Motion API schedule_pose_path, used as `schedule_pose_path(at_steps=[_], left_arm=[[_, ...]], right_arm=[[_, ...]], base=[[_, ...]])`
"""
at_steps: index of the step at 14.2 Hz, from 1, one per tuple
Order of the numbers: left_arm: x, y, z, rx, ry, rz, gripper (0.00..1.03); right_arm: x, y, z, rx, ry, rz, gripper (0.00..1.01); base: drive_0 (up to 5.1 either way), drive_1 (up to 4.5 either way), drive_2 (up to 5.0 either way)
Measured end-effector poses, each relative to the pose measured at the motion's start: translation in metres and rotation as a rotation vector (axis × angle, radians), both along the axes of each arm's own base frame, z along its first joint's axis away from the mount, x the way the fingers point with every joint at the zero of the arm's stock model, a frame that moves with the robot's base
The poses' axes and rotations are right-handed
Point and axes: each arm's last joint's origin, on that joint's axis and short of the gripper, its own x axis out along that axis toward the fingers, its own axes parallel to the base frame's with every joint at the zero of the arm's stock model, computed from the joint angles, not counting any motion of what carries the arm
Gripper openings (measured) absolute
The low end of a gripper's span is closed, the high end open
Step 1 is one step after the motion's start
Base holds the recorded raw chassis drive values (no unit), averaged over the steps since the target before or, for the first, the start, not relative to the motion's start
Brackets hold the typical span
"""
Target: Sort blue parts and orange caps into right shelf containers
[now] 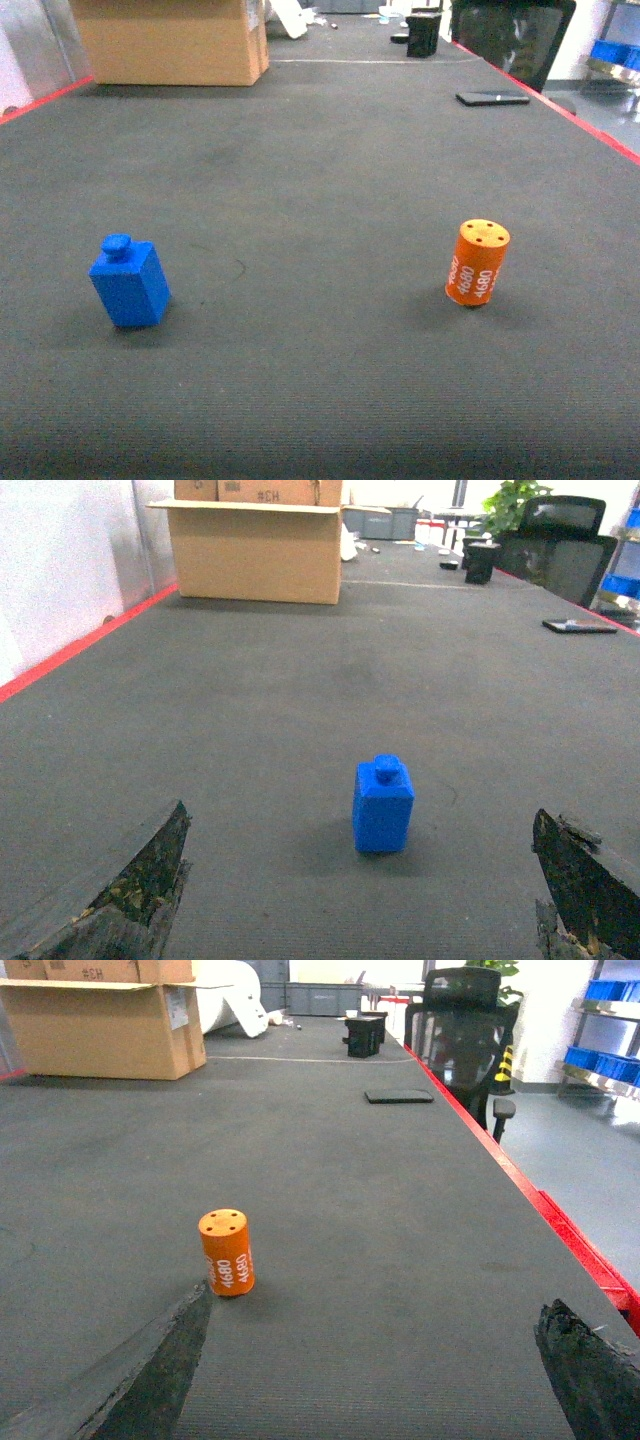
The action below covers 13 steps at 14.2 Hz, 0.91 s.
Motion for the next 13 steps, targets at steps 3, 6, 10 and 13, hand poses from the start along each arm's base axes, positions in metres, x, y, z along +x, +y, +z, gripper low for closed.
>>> schedule_pose_path(at_steps=[3,6,10,13], left_arm=[[0.0000,0.0000,-0.0004,0.000,0.004,0.000,0.98],[0.0000,0.0000,-0.0004,0.000,0.005,0.000,0.98],[0.0000,0.0000,-0.0004,0.000,0.005,0.000,0.98],[0.0000,0.0000,-0.0004,0.000,0.005,0.000,0.98]], right_arm=[[0.0000,0.0000,-0.0002,0.000,0.002,0.000,0.98],[0.0000,0.0000,-0.0001,0.000,0.002,0.000,0.98],[0.0000,0.0000,-0.0001,0.000,0.002,0.000,0.98],[0.0000,0.0000,-0.0002,0.000,0.002,0.000,0.98]], base=[[0.0,0.00,0.0],[0.0,0.00,0.0],[0.0,0.00,0.0],[0.0,0.00,0.0]])
